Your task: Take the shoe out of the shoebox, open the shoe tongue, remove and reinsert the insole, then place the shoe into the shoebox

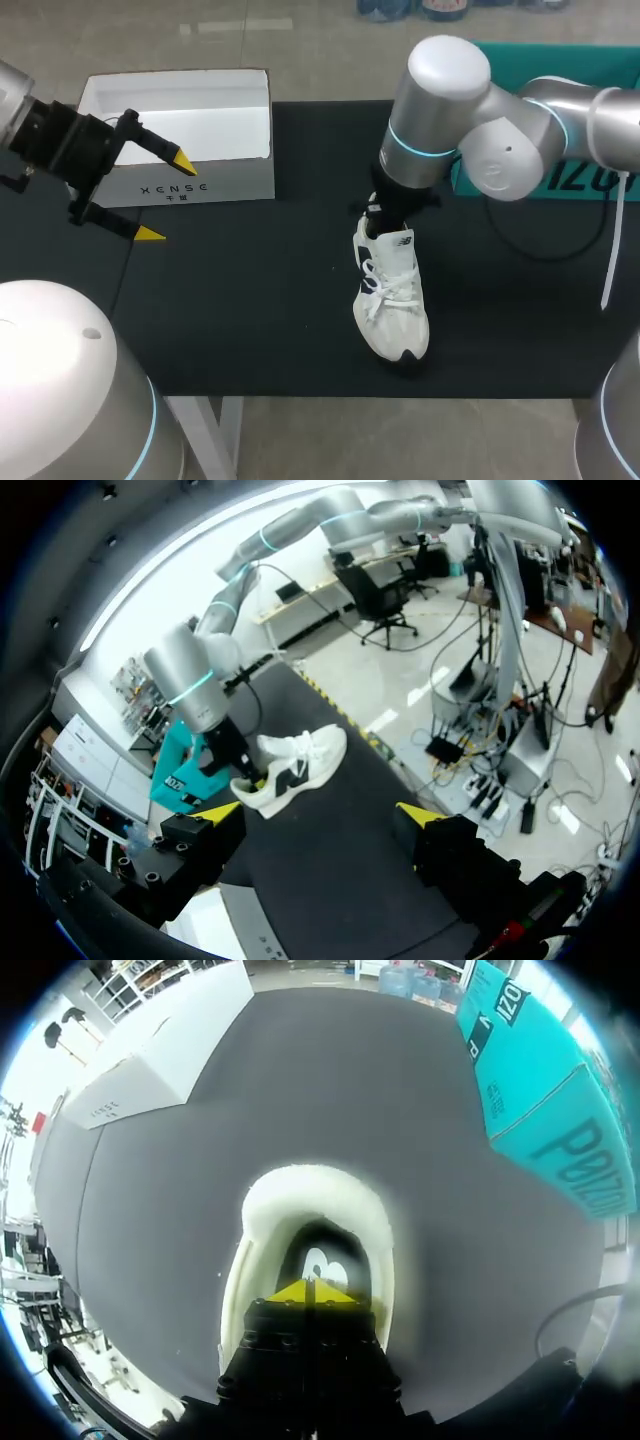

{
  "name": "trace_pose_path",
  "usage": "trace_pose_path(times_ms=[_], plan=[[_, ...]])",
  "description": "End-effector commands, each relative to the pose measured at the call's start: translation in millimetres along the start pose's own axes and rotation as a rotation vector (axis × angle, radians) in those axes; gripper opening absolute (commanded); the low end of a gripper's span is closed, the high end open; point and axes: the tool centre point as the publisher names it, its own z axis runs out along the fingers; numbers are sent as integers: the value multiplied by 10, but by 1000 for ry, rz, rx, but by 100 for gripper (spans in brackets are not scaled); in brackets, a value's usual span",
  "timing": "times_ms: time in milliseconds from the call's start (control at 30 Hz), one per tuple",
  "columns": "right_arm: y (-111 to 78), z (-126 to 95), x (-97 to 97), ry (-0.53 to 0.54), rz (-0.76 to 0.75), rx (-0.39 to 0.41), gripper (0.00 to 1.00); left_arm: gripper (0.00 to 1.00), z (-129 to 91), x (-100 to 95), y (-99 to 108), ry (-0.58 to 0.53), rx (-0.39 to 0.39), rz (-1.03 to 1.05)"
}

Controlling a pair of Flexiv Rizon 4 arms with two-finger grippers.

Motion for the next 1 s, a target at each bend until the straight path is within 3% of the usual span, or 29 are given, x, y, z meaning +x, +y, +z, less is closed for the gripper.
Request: trace_pose_path(times_ms=[33,833,867,900,1000], plan=[[-78,-203,-50,-3,-3,-17,0,100,-5,-4,0,3,-2,0],[-80,-263,-59,-6,-4,-23,0,100,-5,-4,0,3,-2,0],[-340,-471,-8,-18,-52,37,0,100,-5,-4,0,3,-2,0],[-471,-576,18,-19,-54,38,0,100,-5,-4,0,3,-2,0],[-507,-619,15,-11,-52,35,0,100,-5,-4,0,3,-2,0]])
